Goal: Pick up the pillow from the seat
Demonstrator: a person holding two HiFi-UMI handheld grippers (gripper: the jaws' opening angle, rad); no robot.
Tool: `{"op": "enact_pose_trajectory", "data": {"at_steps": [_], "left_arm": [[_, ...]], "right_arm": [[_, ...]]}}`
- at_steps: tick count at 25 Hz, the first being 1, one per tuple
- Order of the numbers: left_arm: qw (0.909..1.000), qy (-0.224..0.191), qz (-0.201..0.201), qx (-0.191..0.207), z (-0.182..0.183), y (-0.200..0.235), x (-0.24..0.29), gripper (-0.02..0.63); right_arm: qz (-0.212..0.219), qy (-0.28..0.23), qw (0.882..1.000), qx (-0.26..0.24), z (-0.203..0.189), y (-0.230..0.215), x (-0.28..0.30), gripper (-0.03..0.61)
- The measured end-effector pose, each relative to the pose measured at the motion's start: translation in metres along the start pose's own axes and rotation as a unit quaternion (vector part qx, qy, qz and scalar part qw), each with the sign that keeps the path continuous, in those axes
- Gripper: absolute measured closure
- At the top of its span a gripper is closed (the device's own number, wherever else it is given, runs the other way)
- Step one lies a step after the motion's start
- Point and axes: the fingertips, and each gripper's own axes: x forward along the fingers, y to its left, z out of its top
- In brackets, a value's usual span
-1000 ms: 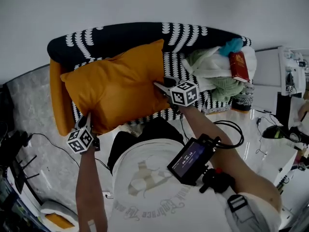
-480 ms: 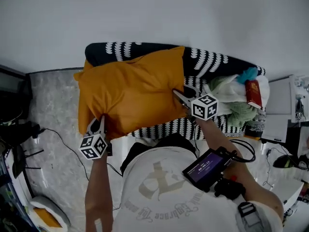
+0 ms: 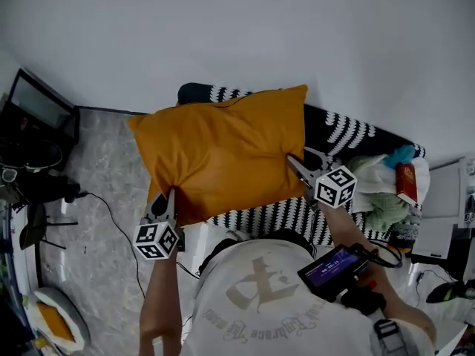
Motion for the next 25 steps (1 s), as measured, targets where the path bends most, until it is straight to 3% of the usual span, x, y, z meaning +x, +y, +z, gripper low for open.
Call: {"op": "enact_pose_trajectory", "data": {"at_steps": [5,25], "left_arm": [[0.9995,-0.03,0.009,0.006,0.014,0.016,-0.042,0.571],[0.9995,-0.025,0.005,0.02,0.018,0.017,-0.044,0.572]], "right_arm": [[0.015,-0.02,0.999,-0.023,0.018,0.043,0.002,0.411],[0.006,-0.02,1.0,-0.014,0.01,0.045,-0.003,0.413]]}}
